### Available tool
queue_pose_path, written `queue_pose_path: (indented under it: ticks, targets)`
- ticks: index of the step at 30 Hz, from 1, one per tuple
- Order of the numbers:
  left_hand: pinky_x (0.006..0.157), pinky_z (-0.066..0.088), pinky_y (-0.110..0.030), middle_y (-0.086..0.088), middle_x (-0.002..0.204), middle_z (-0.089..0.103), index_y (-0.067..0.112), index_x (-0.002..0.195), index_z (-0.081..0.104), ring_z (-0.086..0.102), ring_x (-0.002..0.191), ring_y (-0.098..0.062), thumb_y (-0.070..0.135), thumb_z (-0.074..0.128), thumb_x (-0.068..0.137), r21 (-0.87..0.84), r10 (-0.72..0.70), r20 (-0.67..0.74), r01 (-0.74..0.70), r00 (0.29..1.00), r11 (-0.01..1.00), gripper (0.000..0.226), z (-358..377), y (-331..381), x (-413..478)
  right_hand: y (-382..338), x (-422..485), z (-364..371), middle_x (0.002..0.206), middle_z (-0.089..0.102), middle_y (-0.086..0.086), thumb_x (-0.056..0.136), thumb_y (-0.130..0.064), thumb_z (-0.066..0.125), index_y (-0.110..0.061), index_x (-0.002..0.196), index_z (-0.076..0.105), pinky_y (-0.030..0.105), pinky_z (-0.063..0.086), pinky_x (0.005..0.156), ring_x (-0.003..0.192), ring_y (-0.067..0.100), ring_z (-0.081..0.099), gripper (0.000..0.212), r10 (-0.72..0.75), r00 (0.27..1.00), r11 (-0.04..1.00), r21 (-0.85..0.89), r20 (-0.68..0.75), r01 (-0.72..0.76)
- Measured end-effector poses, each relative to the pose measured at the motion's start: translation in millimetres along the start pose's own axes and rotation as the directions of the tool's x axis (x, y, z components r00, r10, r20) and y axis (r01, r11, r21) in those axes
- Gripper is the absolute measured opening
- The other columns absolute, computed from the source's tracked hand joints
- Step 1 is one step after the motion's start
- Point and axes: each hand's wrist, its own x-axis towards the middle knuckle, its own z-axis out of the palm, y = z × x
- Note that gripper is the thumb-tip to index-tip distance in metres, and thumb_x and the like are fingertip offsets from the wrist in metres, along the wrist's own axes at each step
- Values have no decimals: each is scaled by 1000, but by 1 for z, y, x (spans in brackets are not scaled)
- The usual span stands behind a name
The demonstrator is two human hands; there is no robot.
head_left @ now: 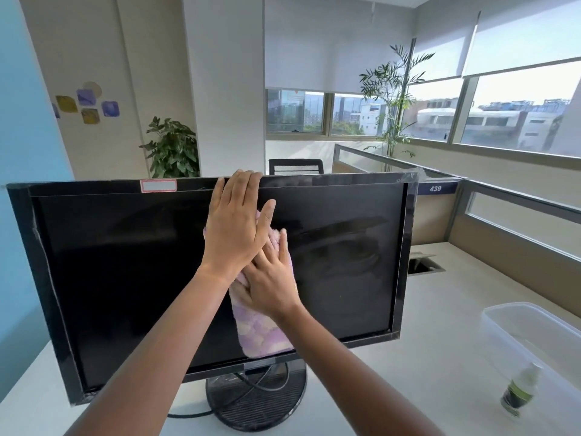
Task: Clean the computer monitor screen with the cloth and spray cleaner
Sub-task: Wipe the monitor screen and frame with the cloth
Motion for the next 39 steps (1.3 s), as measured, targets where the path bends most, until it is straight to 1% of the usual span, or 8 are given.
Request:
queue_pose_path:
  ticks: [5, 11, 17, 25, 30, 32, 36, 39]
  targets:
    - [117, 18, -43, -18, 141, 44, 1, 136, 39, 36, 136, -30, 42, 18, 91, -21, 11, 2, -11, 1000, 1000, 64, 2, 4, 0, 74, 2, -19, 145, 44, 2, 83, -55, 42, -27, 139, 33, 72, 19, 100, 138, 24, 30, 63, -199, 978, 940, -271, 61, 208]
    - [117, 18, -43, -18, 138, 47, 2, 135, 41, 39, 134, -31, 41, 22, 93, -33, 14, -25, -15, 1000, 999, 60, 5, 1, 1, 137, -25, -34, 142, 45, 12, 87, -51, 38, -22, 137, 41, 66, 18, 105, 135, 30, 32, 58, 290, 950, 929, -204, -115, -308]
    - [117, 18, -43, -17, 137, 48, 2, 133, 42, 39, 133, -31, 41, 23, 93, -34, 7, -24, -7, 1000, 999, 60, 7, 2, 2, 93, -88, -9, 158, 6, 6, 85, -52, 22, -26, 144, -3, 56, 2, 115, 144, 15, -3, 69, 882, 470, 462, 206, -9, -863]
    - [116, 21, -44, -17, 135, 49, 2, 133, 43, 41, 131, -32, 40, 24, 93, -46, 45, -34, -46, 998, 998, 58, 3, -1, -1, 37, -138, 7, 158, -3, -2, 84, -58, 21, -37, 143, -14, 54, -2, 114, 145, 16, 1, 71, 985, -9, -77, 389, 172, -918]
    - [116, 21, -42, -18, 137, 48, 2, 134, 41, 41, 131, -32, 43, 20, 92, -34, 83, 17, -83, 996, 996, 63, -5, -5, 1, 42, -114, 1, 158, -2, 1, 97, -47, 26, -30, 147, -7, 48, 6, 118, 145, 24, 2, 63, 976, -137, -199, 432, 171, -880]
    - [114, 24, -41, -17, 136, 49, 2, 134, 41, 43, 130, -31, 43, 18, 91, -12, 118, 44, -117, 992, 993, 64, -11, -11, 2, 42, -93, -5, 158, -2, 5, 96, -48, 26, -26, 148, -5, 44, 8, 119, 145, 24, 2, 64, 991, -60, -113, 484, 123, -868]
    - [111, 30, -42, -15, 129, 55, 3, 130, 47, 50, 122, -31, 42, 19, 91, 35, 151, 54, -153, 987, 988, 62, -21, -24, 4, 12, -30, -16, 158, -2, 8, 89, -50, 23, -29, 144, -4, 31, -7, 117, 145, 19, -8, 64, 963, 271, 228, 555, -5, -800]
    - [111, 30, -47, -19, 130, 55, 0, 129, 47, 48, 125, -34, 38, 23, 93, 68, 79, 8, -79, 997, 995, 58, -26, -41, -5, -30, 6, -9, 154, -2, 14, 90, -43, 27, -19, 144, 1, 41, -3, 117, 144, 26, -7, 64, 846, 533, 485, 453, -27, -748]
